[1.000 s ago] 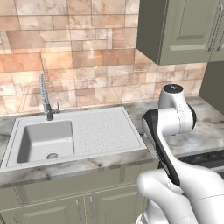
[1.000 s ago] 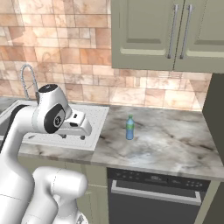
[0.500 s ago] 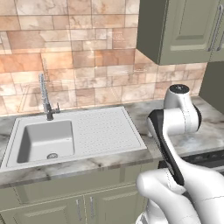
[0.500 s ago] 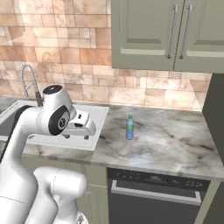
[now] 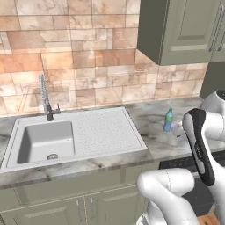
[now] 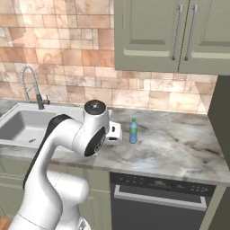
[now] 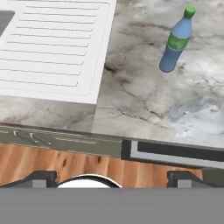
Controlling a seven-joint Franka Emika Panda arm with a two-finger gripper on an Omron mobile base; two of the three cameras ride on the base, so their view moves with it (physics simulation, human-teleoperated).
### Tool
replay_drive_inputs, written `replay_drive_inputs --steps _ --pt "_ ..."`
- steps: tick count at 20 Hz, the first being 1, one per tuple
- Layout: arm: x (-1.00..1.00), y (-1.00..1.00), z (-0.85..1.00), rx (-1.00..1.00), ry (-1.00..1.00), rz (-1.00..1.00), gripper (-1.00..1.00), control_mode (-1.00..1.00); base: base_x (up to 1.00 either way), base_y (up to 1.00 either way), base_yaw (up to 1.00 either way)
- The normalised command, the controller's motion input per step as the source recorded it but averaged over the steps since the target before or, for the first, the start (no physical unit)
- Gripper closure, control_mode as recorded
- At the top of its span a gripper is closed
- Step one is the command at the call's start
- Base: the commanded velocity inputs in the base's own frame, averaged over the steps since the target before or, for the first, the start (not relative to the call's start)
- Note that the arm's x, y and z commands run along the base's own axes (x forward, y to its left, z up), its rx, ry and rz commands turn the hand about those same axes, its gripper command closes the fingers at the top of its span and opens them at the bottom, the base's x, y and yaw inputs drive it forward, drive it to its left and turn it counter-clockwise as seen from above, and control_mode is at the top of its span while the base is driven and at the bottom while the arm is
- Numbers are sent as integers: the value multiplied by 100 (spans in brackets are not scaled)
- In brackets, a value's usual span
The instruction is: Take the bottled waters from the counter and place them in the freezer to freeze. Close the freezer door after placing the bottles.
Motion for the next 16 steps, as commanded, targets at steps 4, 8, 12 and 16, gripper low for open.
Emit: replay_drive_inputs --steps 4,8,12,16 --pt "24 -82 0 18 -27 21 -100 -100 0 0 0" --pt "19 -83 0 22 -27 21 -100 -100 0 0 0" --pt "25 -56 0 12 -39 21 -100 -100 0 0 0" --pt "6 -47 0 1 -43 19 -100 -100 0 0 0"
